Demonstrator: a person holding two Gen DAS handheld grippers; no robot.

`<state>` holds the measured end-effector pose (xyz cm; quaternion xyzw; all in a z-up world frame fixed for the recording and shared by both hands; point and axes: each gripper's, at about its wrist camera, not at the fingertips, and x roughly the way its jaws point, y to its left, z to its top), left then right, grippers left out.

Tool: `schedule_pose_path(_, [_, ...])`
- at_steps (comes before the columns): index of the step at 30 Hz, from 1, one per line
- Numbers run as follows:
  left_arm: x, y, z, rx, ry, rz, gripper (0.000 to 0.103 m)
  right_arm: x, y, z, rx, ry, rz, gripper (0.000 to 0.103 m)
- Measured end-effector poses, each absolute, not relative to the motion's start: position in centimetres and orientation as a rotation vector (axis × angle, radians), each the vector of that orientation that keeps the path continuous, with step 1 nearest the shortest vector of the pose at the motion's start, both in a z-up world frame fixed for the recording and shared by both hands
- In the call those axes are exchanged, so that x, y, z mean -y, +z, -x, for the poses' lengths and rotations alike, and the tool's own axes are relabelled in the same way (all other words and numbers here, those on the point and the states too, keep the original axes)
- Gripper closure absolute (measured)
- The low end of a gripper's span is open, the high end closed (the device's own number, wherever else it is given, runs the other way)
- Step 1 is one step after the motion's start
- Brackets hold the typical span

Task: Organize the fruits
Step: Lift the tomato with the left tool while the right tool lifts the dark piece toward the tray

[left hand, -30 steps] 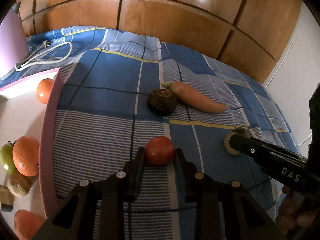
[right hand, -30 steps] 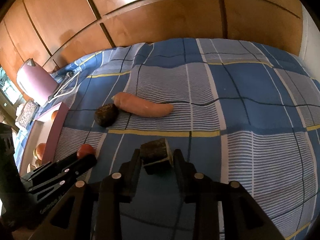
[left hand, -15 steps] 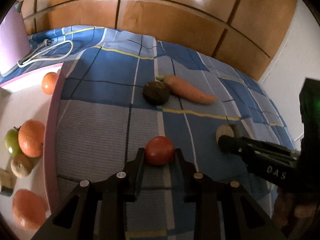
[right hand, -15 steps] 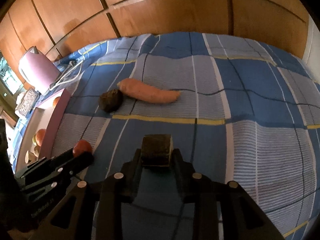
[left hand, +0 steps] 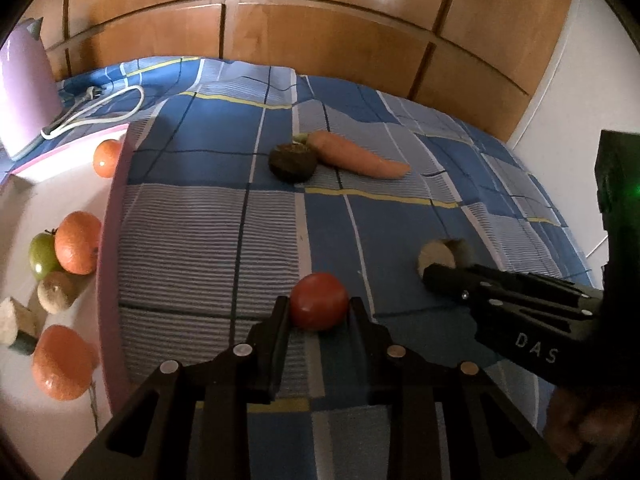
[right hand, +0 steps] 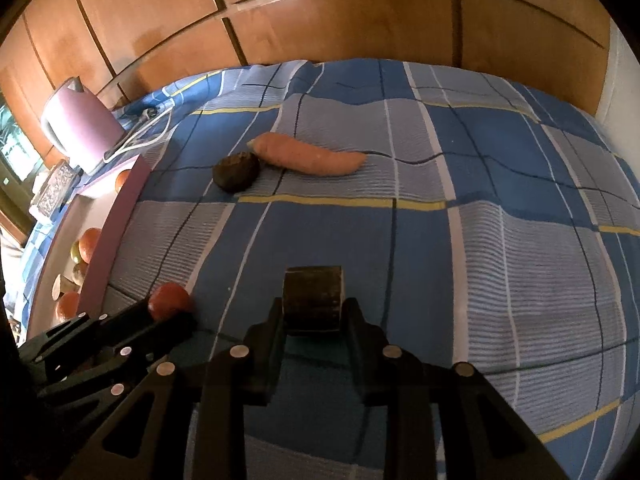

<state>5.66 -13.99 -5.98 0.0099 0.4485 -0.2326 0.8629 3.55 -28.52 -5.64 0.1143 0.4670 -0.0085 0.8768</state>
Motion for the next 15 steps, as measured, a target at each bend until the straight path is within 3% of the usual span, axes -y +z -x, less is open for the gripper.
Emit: schedule_pose_path(15, [12.5,-2.5,-2.9,-0.872,-0.498,-0.006,0.074,27.4,-5.9,-2.1,-0.987,-0.046,-0.176,0.077])
